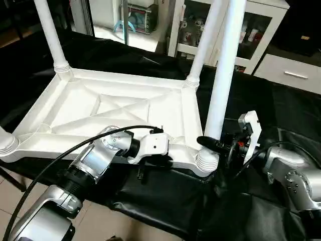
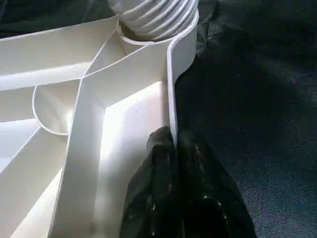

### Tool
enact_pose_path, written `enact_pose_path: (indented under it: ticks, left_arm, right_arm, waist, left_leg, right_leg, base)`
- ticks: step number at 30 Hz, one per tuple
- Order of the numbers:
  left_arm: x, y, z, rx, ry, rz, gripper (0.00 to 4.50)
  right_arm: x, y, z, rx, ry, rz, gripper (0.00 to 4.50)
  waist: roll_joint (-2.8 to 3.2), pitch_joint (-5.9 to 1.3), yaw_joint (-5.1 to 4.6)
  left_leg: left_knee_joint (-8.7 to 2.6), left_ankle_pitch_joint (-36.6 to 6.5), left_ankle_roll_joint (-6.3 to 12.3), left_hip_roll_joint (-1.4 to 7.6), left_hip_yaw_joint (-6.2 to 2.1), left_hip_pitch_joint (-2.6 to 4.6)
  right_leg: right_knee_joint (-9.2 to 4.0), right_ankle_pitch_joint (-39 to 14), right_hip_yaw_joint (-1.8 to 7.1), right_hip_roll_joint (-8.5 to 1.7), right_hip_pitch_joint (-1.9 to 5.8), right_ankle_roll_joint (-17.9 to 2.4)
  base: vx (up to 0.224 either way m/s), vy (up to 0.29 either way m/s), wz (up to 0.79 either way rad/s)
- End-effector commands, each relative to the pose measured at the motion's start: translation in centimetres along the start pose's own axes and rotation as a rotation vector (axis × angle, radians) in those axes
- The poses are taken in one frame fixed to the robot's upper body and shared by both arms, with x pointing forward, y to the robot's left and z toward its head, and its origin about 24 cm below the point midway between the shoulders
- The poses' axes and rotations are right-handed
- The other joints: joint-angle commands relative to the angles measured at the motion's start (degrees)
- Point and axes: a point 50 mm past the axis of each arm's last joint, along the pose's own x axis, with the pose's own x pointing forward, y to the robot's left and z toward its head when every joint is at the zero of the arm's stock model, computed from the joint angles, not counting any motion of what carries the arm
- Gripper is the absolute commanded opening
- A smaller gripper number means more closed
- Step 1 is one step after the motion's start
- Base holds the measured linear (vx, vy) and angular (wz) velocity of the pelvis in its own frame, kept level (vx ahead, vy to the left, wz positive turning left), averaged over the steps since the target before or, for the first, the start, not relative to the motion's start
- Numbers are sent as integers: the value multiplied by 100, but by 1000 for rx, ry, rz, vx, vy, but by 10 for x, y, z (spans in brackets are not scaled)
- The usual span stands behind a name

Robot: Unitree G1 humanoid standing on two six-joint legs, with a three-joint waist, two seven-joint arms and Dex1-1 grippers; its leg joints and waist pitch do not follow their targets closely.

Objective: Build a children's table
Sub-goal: Rotate table base

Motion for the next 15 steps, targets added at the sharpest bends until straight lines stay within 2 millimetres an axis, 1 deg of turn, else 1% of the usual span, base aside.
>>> enact_pose_path:
  ticks: [1, 4, 6, 9, 12, 13, 14, 15]
  left_arm:
    - [1, 1, 2, 22, 11, -4, 0]
    - [0, 1, 2, 22, 11, -2, 0]
    - [0, 1, 2, 22, 12, -1, 0]
    - [0, 1, 1, 22, 13, 1, 0]
    - [0, 1, 1, 21, 13, 5, 0]
    - [0, 1, 1, 20, 12, 8, 0]
    - [0, 1, 1, 20, 12, 9, 0]
    - [0, 1, 1, 19, 11, 11, 0]
  right_arm:
    - [-2, -3, -11, 9, 42, -41, 184]
    - [-1, -4, -15, 4, 52, -63, 184]
    - [0, -5, -17, 4, 53, -74, 184]
    - [-1, -7, -20, -4, 57, -96, 184]
    - [-2, -6, -28, 11, 56, -114, 184]
    - [-3, -6, -34, 27, 53, -134, 184]
    - [-4, -6, -36, 32, 51, -140, 184]
    - [-5, -6, -40, 46, 41, -160, 184]
  waist:
    - [15, -352, 1]
    - [19, -351, -2]
    - [18, -351, -3]
    - [5, -341, -7]
    - [15, -338, 0]
    - [-4, -338, -1]
    - [7, -333, -3]
    - [9, -330, -6]
  left_leg:
    - [-419, -641, 153, 454, -201, 52]
    - [-422, -685, 130, 454, -200, 64]
    - [-421, -687, 144, 453, -202, 61]
    - [-425, -721, 147, 453, -202, 56]
    - [-429, -793, 115, 457, -204, 62]
    - [-432, -813, 115, 455, -207, 60]
    - [-436, -834, 111, 459, -205, 68]
    - [-439, -856, 103, 458, -209, 62]
  right_leg:
    - [-326, -973, 382, -502, 280, -1253]
    - [-331, -1006, 379, -496, 268, -1231]
    - [-329, -993, 381, -497, 275, -1232]
    - [-339, -1060, 381, -497, 273, -1219]
    - [-357, -1183, 384, -504, 262, -1162]
    - [-358, -1219, 382, -506, 268, -1140]
    - [-369, -1247, 383, -503, 252, -1124]
    - [-366, -1256, 382, -499, 252, -1120]
  base:
    - [0, 0, 0]
    - [0, 0, 0]
    - [0, 0, 0]
    - [0, 0, 0]
    - [0, 0, 0]
    - [0, 0, 0]
    - [0, 0, 0]
    - [0, 0, 0]
